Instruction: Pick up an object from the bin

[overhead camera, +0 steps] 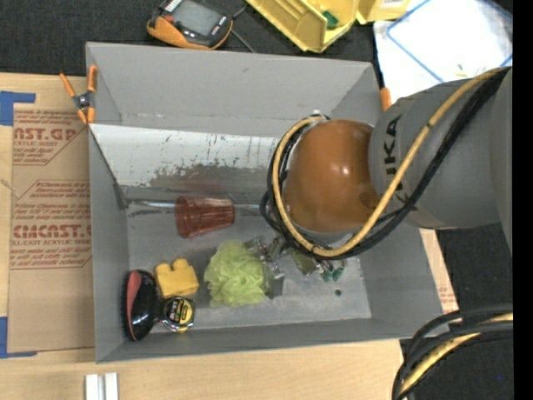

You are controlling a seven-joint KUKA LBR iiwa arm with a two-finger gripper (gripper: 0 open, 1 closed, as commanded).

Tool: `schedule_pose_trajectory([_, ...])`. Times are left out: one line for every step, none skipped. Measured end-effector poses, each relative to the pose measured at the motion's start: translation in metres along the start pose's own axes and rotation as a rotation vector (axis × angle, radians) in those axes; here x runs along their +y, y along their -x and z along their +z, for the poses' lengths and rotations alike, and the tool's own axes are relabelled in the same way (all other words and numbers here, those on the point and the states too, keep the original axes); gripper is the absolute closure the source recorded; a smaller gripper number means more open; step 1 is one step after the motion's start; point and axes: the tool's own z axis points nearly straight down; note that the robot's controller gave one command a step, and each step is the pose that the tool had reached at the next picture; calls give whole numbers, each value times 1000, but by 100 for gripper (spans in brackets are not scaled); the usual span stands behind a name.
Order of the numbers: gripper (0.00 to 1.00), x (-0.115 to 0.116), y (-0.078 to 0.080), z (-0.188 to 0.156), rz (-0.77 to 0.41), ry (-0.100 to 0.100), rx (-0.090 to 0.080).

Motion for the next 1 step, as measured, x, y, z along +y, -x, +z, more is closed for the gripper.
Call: schedule_pose_trajectory([100, 0, 0, -15, 0, 1, 3])
